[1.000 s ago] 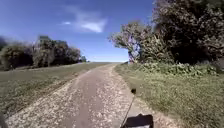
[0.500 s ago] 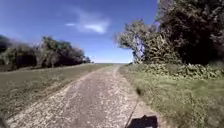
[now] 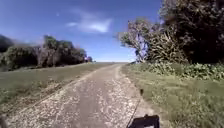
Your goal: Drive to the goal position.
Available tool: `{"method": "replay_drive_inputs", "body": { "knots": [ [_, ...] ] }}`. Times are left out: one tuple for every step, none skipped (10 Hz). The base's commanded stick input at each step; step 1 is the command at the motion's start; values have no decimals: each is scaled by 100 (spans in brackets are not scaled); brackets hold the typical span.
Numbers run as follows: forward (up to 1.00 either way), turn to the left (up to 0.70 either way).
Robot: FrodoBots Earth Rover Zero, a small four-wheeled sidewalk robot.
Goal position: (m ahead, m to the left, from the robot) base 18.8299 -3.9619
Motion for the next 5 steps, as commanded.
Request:
{"method": "replay_drive_inputs", "body": {
  "knots": [
    [50, 1],
    [50, 6],
    [50, 4],
    [50, 0],
    [50, 0]
  ]
}}
